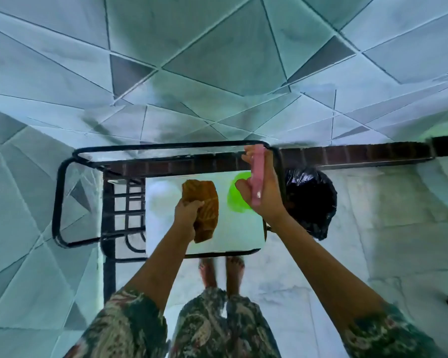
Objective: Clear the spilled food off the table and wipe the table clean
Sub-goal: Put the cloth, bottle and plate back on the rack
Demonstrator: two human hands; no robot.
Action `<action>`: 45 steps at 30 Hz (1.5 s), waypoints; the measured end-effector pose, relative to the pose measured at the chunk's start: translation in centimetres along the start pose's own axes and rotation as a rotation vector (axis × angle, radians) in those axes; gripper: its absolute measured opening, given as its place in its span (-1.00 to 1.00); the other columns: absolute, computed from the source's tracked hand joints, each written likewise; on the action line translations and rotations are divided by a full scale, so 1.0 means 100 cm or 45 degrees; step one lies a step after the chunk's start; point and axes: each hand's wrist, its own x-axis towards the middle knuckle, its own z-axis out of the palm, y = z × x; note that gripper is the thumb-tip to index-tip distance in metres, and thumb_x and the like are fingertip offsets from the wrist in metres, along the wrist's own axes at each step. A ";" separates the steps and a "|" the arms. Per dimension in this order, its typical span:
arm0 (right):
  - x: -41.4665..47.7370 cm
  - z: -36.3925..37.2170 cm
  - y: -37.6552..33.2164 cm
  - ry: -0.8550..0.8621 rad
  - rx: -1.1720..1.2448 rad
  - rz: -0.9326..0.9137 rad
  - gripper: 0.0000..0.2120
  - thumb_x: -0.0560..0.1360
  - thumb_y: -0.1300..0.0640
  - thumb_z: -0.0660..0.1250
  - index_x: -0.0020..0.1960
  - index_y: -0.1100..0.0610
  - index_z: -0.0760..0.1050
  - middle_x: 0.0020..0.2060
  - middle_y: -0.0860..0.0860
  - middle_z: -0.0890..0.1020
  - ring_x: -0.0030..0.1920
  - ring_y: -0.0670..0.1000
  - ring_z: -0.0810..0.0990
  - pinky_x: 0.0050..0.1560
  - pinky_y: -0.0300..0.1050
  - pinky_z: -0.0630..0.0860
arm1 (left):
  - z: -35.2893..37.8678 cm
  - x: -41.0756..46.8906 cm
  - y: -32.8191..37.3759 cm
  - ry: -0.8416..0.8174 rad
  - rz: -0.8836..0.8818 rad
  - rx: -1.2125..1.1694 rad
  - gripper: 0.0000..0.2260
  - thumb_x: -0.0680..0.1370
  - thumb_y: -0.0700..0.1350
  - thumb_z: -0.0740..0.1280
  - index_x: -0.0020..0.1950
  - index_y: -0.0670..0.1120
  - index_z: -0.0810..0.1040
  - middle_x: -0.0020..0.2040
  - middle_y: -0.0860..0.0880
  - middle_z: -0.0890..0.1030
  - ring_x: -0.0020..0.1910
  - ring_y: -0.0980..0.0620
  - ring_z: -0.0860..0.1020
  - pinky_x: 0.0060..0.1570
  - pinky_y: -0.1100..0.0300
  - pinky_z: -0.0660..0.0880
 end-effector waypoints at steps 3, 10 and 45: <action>0.020 -0.002 0.028 0.003 -0.066 -0.026 -0.54 0.38 0.36 0.34 0.17 0.08 0.26 -0.03 0.39 0.42 -0.16 0.54 0.43 -0.31 -0.03 0.50 | 0.021 0.043 -0.004 0.034 -0.028 0.030 -0.59 0.51 -0.23 0.32 0.34 -0.11 0.36 0.21 -0.17 0.52 0.15 -0.23 0.51 0.19 -0.11 0.46; 0.023 -0.008 0.073 0.018 -0.104 -0.068 -0.52 0.39 0.21 0.40 0.22 0.19 0.28 0.15 0.03 0.38 0.09 0.12 0.47 0.09 -0.13 0.46 | 0.042 0.102 -0.008 0.068 -0.144 0.177 -0.61 0.60 -0.08 0.22 0.41 -0.06 0.25 0.27 -0.08 0.43 0.10 -0.09 0.41 0.07 0.06 0.35; -0.078 -0.013 0.077 0.324 -0.600 0.233 -0.46 0.41 0.17 0.37 0.33 0.07 0.24 0.21 -0.07 0.38 0.23 -0.17 0.39 0.24 -0.36 0.32 | -0.025 0.027 -0.025 0.140 0.693 0.756 -0.69 0.52 -0.20 0.35 0.26 -0.13 0.48 0.25 -0.11 0.51 0.22 -0.05 0.47 0.23 0.14 0.39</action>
